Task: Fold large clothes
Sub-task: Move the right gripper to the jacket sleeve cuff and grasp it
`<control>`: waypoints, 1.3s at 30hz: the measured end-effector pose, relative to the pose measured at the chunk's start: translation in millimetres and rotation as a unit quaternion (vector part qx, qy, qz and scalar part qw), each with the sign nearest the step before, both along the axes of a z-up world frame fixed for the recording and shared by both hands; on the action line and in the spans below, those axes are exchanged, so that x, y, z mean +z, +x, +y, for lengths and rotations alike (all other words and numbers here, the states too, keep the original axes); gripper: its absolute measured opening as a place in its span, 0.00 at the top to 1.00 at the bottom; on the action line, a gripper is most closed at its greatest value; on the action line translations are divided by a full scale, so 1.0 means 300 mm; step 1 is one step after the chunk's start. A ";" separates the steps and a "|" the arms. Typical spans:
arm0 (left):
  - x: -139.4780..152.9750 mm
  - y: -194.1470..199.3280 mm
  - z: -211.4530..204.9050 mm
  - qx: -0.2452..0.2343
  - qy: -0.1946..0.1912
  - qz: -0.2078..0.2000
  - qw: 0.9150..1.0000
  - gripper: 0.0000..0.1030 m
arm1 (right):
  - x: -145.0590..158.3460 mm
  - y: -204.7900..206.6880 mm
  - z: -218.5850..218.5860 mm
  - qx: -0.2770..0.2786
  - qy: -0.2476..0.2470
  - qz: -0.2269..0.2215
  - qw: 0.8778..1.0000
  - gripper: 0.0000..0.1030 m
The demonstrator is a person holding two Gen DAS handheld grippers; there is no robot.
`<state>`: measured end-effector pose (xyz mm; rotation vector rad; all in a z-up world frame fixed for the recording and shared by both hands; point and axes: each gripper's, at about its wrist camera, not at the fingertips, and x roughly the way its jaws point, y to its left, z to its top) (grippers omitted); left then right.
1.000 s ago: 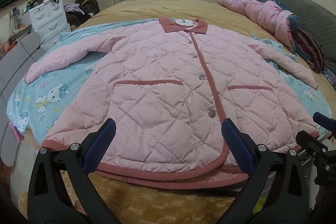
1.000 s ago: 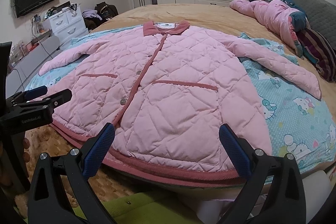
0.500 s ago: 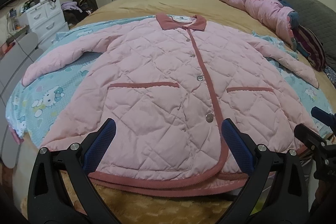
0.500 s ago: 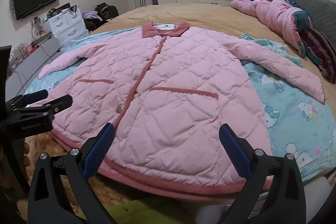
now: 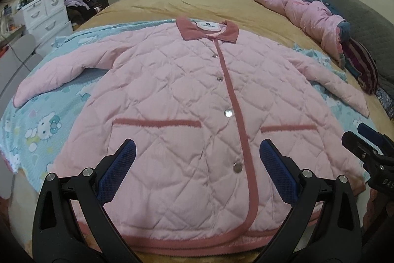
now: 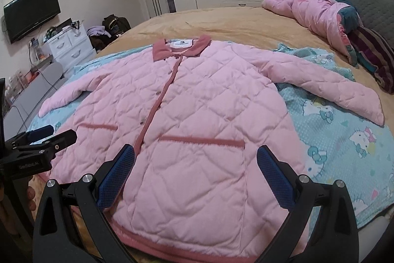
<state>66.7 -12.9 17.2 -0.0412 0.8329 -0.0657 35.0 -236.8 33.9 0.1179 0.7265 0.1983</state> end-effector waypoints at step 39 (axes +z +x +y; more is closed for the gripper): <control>0.048 0.507 -0.217 -0.022 0.001 0.004 1.000 0.08 | -0.014 0.400 -0.451 -0.152 0.083 0.014 0.985 0.04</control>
